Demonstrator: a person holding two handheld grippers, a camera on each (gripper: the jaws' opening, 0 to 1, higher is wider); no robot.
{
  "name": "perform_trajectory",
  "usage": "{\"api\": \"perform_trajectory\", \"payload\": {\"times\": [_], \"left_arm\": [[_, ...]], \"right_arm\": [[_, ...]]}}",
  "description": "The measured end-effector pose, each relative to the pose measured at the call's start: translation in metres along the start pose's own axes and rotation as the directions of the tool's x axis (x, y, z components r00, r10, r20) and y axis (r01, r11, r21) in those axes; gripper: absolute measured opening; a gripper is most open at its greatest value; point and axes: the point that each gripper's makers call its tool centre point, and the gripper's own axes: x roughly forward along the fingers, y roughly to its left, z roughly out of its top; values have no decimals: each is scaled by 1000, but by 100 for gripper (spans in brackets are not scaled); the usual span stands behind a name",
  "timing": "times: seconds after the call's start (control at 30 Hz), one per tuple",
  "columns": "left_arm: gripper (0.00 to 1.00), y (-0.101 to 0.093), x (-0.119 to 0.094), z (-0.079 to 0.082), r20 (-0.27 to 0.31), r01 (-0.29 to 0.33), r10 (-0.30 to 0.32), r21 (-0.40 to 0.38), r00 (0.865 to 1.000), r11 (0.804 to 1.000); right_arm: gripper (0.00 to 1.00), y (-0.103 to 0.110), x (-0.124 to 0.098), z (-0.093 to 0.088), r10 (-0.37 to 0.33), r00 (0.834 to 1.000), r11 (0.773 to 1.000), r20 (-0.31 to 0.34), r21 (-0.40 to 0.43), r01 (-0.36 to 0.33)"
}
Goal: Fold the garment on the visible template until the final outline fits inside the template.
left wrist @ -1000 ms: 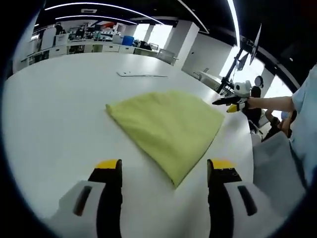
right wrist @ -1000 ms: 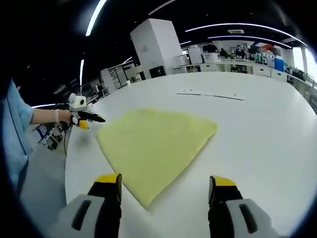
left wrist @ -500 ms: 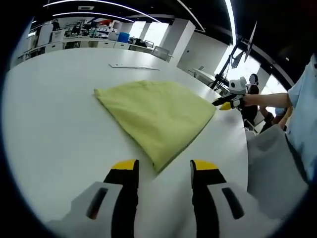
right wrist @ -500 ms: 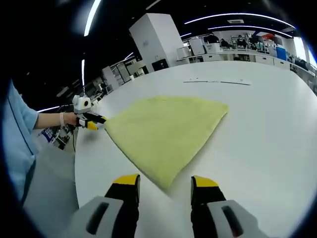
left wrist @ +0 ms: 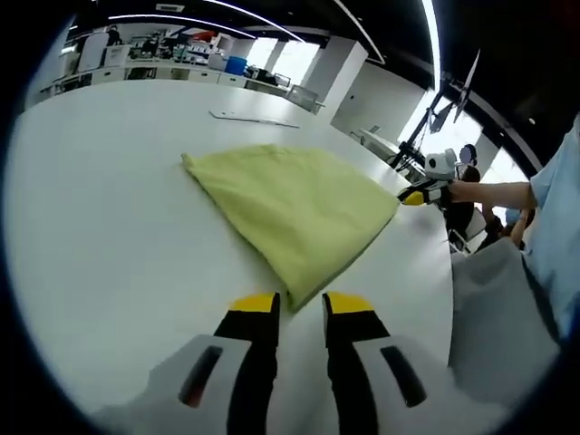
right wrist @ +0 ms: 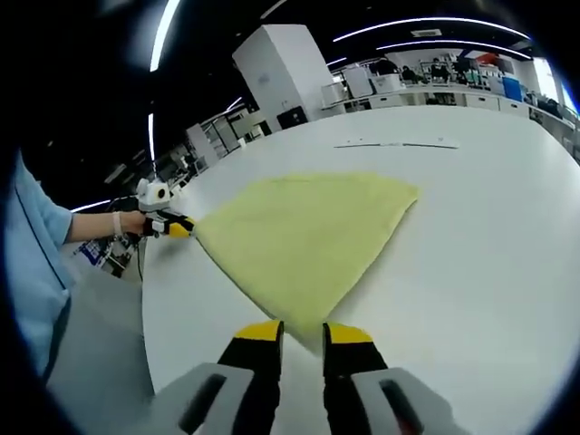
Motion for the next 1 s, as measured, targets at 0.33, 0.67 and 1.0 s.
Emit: {"api": "perform_trajectory", "payload": {"times": [0.33,0.67,1.0], "left_arm": [[0,0,-1,-3,-4,-14,14,-17,1000,1000],[0,-13,-5,-16,-16,1,-1,-14,1000,1000],[0,-42,-11,-36,6,26,-26,-41,1000,999]], "right_arm": [[0,1,-4,-5,-2,1000,1000,-14,-5,2],[0,11,-16,-21,14,999,1000,-35,15,-14],[0,27,-38,-42,13,999,999,-33,41,-11]]}}
